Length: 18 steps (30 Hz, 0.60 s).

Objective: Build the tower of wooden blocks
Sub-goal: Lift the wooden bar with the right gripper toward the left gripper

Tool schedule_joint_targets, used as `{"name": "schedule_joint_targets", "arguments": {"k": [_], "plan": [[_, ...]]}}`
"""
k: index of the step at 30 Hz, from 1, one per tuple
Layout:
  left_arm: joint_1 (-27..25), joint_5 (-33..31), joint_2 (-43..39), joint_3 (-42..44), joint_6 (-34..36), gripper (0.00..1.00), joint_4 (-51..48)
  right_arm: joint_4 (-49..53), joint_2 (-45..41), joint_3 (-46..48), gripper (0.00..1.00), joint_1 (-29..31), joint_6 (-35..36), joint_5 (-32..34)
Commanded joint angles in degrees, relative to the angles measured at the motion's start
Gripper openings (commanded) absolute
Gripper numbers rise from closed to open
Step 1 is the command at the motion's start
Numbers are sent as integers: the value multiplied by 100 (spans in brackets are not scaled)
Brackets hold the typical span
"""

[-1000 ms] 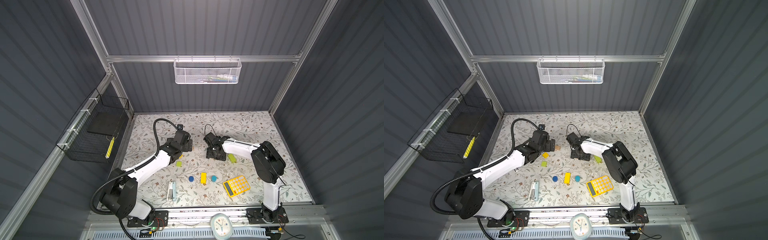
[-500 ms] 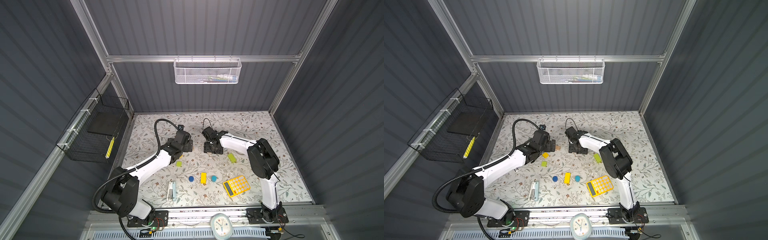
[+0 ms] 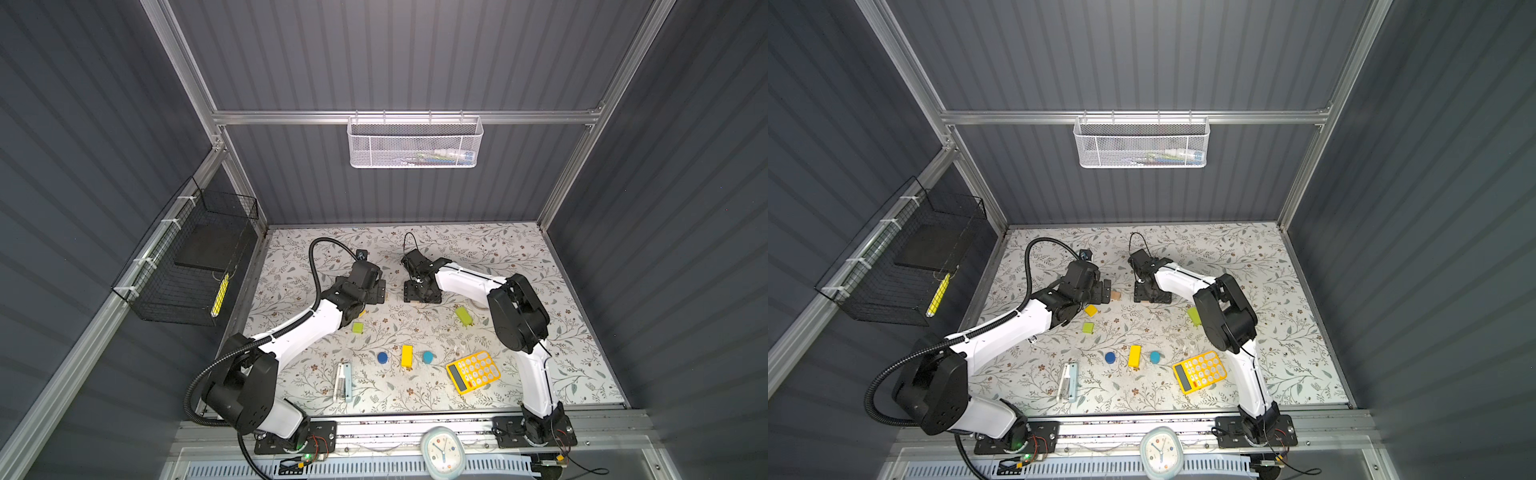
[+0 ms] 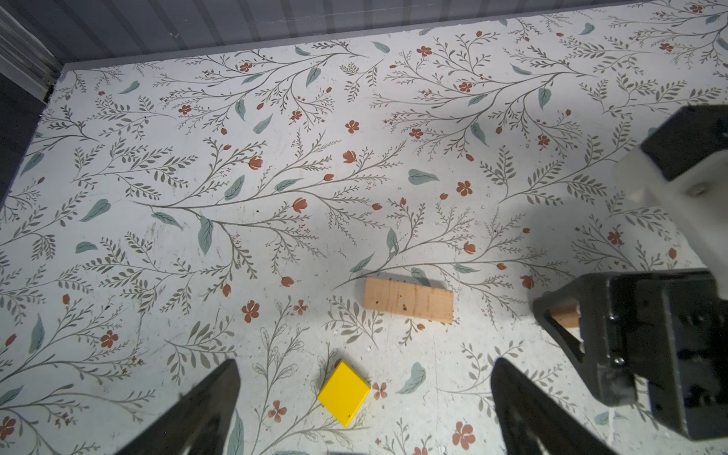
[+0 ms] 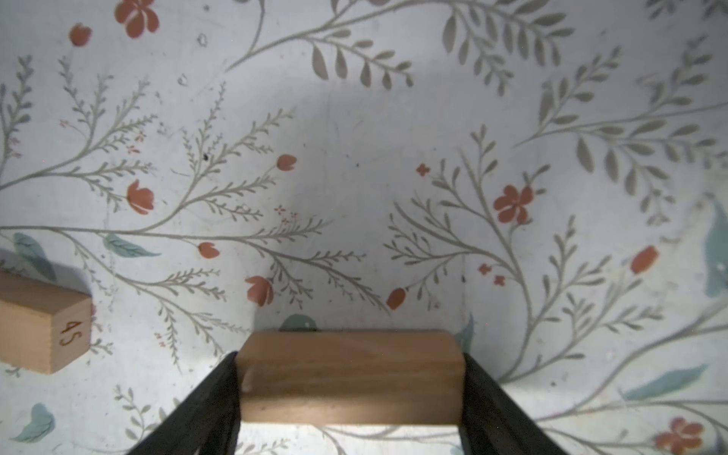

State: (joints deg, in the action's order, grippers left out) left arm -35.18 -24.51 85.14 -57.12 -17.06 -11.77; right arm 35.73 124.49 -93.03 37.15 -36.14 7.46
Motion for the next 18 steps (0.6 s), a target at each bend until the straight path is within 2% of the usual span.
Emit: {"name": "schedule_joint_targets", "arguments": {"k": [1,7,18], "plan": [[-15,-121,-39,-45,105,99,-32,221,159,-146,72,-21,40,-28],[-15,-150,-59,-27,111,99,-8,222,208,-180,77,-6,85,-91],[-15,-150,-51,-28,114,99,-31,308,256,-253,81,45,142,-70]]}}
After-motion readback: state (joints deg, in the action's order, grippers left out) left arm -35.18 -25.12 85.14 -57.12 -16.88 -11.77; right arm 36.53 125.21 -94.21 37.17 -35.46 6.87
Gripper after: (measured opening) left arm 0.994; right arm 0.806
